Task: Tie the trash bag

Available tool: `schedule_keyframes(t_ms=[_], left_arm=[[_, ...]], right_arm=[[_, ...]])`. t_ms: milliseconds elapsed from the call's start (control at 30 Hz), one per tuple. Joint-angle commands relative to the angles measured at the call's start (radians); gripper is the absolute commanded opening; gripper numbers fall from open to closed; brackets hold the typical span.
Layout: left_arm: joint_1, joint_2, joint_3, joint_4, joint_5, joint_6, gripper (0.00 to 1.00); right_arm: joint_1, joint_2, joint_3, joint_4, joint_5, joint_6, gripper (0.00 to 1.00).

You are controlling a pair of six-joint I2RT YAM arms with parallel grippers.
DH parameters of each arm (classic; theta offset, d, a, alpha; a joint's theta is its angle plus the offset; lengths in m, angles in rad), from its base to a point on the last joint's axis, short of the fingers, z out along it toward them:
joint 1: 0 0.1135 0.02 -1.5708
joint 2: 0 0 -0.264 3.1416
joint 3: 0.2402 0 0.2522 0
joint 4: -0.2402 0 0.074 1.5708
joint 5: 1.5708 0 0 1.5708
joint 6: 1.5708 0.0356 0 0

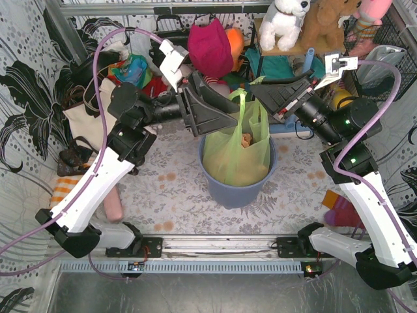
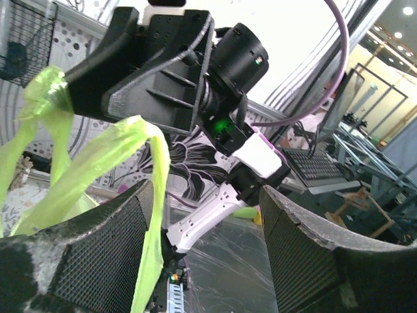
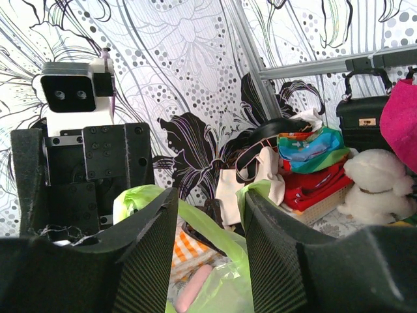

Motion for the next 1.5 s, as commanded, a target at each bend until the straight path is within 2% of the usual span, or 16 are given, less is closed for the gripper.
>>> schedule_keyframes(t_ms=[0,67,167,267,400,500,633,800,900,1033,1200,1300,1467], left_arm=[[-0.023,0.017,0.008,0.008,-0.109,0.07,0.75],[-0.032,0.033,0.014,0.033,-0.124,0.072,0.75],[-0.046,0.068,0.039,0.078,-0.122,0.055,0.75],[-0.057,0.107,0.074,0.089,-0.109,0.044,0.74],[-0.06,0.122,0.076,0.099,-0.108,0.042,0.69],[-0.06,0.123,0.075,0.101,-0.113,0.039,0.59],[-0.06,0.116,0.089,0.097,-0.119,0.047,0.51],[-0.059,0.106,0.168,-0.011,-0.148,0.123,0.46],[-0.059,0.096,0.211,-0.08,-0.18,0.182,0.35],[-0.057,0.097,0.308,-0.197,-0.228,0.271,0.19],[-0.039,0.092,0.388,-0.258,-0.25,0.325,0.12],[-0.021,0.069,0.346,-0.258,-0.262,0.326,0.11],[-0.002,0.003,0.156,-0.166,-0.263,0.277,0.11]], right_arm=[[-0.004,-0.01,0.013,0.064,0.0,-0.008,0.44],[-0.003,-0.001,0.017,0.045,-0.003,-0.01,0.47],[-0.003,0.016,0.033,-0.003,-0.009,-0.009,0.59],[-0.004,0.034,0.058,-0.077,-0.01,-0.007,0.6],[-0.003,0.04,0.058,-0.112,-0.006,-0.003,0.5],[-0.003,0.036,0.053,-0.112,0.021,-0.012,0.35],[-0.004,0.039,0.058,-0.101,0.047,-0.033,0.25],[-0.003,0.057,0.095,-0.079,0.063,-0.06,0.1],[-0.003,0.069,0.133,-0.072,0.071,-0.076,0.0],[-0.004,0.081,0.213,-0.067,0.078,-0.101,0.0],[-0.003,0.073,0.273,-0.055,0.072,-0.112,0.0],[-0.003,0.041,0.216,-0.043,0.079,-0.097,0.0],[-0.004,-0.045,0.021,-0.02,0.118,-0.064,0.0]])
